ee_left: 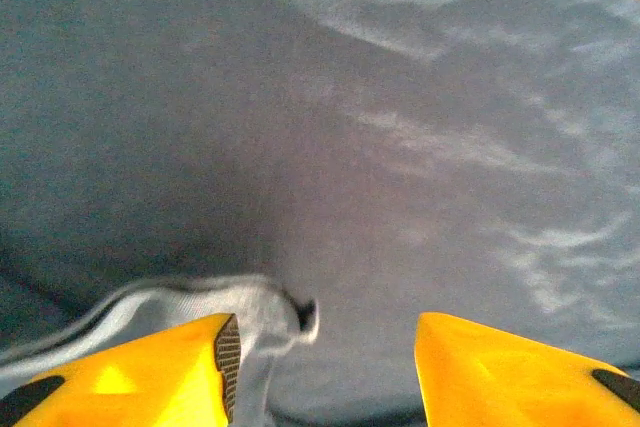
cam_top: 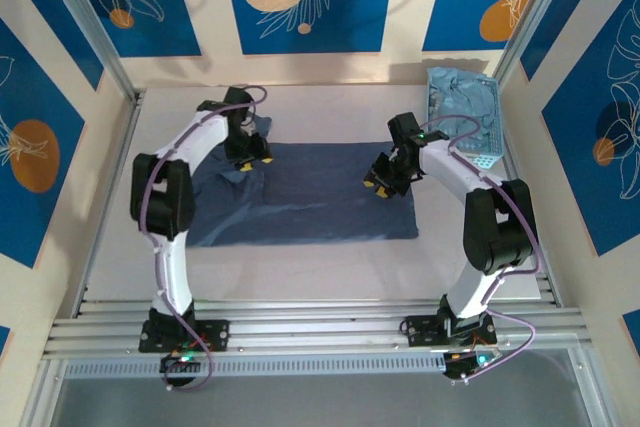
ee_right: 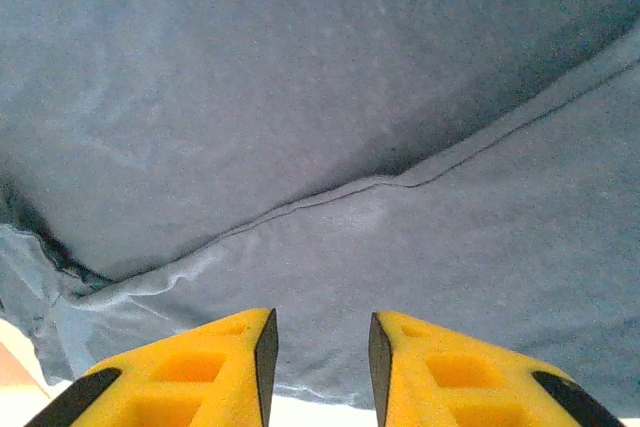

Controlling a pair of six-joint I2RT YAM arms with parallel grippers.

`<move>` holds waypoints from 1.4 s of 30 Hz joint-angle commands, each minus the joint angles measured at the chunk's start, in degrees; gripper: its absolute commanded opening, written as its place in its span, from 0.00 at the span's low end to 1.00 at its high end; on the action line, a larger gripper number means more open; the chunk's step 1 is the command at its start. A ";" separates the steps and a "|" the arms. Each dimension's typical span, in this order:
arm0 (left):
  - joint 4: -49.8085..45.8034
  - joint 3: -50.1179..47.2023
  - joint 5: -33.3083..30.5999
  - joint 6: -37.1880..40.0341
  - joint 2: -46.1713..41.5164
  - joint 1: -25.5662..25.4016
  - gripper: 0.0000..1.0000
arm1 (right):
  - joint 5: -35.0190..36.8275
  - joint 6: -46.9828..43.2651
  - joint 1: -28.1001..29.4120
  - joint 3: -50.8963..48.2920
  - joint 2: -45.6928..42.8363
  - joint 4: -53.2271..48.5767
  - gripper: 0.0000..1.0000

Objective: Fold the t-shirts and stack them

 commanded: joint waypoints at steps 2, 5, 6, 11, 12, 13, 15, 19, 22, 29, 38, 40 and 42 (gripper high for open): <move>-10.99 5.98 -6.52 5.09 4.61 -2.72 0.51 | -1.45 -2.55 -0.08 0.94 0.37 -1.70 0.34; -13.11 8.37 -10.64 6.66 6.48 -4.77 0.52 | -1.62 -2.13 -0.09 -0.02 -0.17 -1.12 0.34; -13.98 9.51 -12.83 7.21 7.16 -5.64 0.52 | -1.67 -1.97 -0.16 -0.28 -0.21 -1.05 0.34; -17.70 13.70 -23.26 8.58 9.80 -8.60 0.49 | -2.12 -1.75 -0.20 -0.75 -0.29 -0.81 0.34; -17.94 13.88 -24.55 8.75 10.12 -8.88 0.49 | -2.08 -1.76 -0.24 -0.75 -0.23 -0.74 0.34; -17.88 13.86 -25.30 9.00 10.44 -9.11 0.48 | -2.14 -1.77 -0.28 -0.78 -0.24 -0.74 0.34; -17.85 14.10 -26.19 9.48 11.50 -9.56 0.47 | -2.27 -1.74 -0.28 -0.88 -0.21 -0.65 0.34; -17.36 14.00 -27.83 10.35 13.13 -10.30 0.42 | -2.43 -1.66 -0.32 -0.93 -0.30 -0.63 0.34; -16.30 13.65 -28.58 10.52 13.60 -10.41 0.38 | -2.42 -1.66 -0.35 -1.37 -0.69 -0.64 0.34; -13.66 13.81 -29.32 11.74 13.77 -10.58 0.14 | -2.58 -1.51 -0.46 -2.47 -1.54 -0.47 0.34; -10.15 9.40 -28.68 13.01 8.45 -11.96 0.00 | -2.59 -1.26 -0.61 -2.60 -1.52 -0.36 0.34; -8.46 6.74 -27.87 13.47 6.05 -12.32 0.00 | -2.61 -1.33 -0.52 -2.56 -1.41 -0.24 0.34; -6.21 3.98 -26.89 14.51 3.48 -12.89 0.00 | -2.59 -1.24 -0.48 -2.52 -1.31 -0.29 0.34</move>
